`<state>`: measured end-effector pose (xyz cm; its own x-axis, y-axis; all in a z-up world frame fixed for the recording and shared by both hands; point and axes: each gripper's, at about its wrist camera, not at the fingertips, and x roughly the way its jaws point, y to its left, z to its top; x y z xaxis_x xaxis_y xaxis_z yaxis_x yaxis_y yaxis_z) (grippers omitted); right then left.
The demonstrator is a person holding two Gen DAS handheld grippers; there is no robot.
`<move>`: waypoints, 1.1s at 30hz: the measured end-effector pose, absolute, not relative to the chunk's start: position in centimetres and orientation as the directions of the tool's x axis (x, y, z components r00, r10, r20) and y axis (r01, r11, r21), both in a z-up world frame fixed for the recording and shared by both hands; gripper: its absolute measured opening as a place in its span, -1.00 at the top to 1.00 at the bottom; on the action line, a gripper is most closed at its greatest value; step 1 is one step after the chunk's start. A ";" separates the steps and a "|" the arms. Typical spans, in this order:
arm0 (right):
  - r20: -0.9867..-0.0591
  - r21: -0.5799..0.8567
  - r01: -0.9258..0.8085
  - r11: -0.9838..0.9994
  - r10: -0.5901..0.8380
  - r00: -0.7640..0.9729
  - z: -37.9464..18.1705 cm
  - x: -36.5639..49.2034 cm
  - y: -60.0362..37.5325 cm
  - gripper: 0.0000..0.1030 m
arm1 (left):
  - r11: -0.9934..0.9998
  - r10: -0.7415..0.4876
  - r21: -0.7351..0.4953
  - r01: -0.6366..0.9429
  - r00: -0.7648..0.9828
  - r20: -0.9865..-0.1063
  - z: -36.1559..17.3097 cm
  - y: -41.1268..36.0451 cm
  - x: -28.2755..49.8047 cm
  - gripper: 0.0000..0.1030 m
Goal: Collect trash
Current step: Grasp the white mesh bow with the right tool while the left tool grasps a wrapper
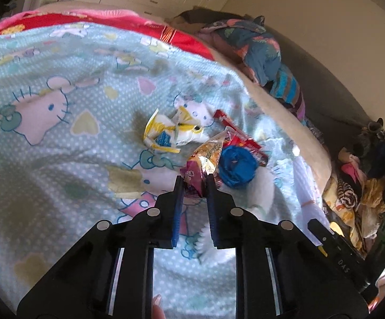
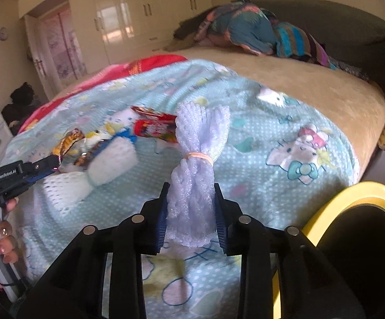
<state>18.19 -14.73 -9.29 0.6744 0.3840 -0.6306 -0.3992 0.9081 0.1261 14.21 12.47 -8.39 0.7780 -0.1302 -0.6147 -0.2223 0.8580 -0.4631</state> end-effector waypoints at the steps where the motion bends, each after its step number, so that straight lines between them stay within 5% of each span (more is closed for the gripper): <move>1: -0.619 0.121 -0.414 0.902 0.395 0.679 -9.0 17.8 -14.6 0.43 | 0.862 -0.129 -0.460 -0.215 0.783 -0.608 -8.0 12.3 14.0 0.76; 12: -0.532 0.088 -0.487 0.869 0.454 0.715 -6.8 14.2 -13.9 0.43 | 0.898 -0.147 -0.426 -0.115 0.832 -0.535 -4.3 10.3 11.4 0.76; 33: -0.513 0.144 -0.463 0.874 0.466 0.721 -4.4 10.9 -16.8 0.43 | 0.929 -0.230 -0.365 0.055 0.860 -0.456 0.1 5.2 9.3 0.76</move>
<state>10.91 -16.80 -4.42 0.7208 0.4663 -0.5128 -0.4631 0.8745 0.1443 9.31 5.18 0.09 0.8598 -0.2299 -0.4560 0.0550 0.9295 -0.3648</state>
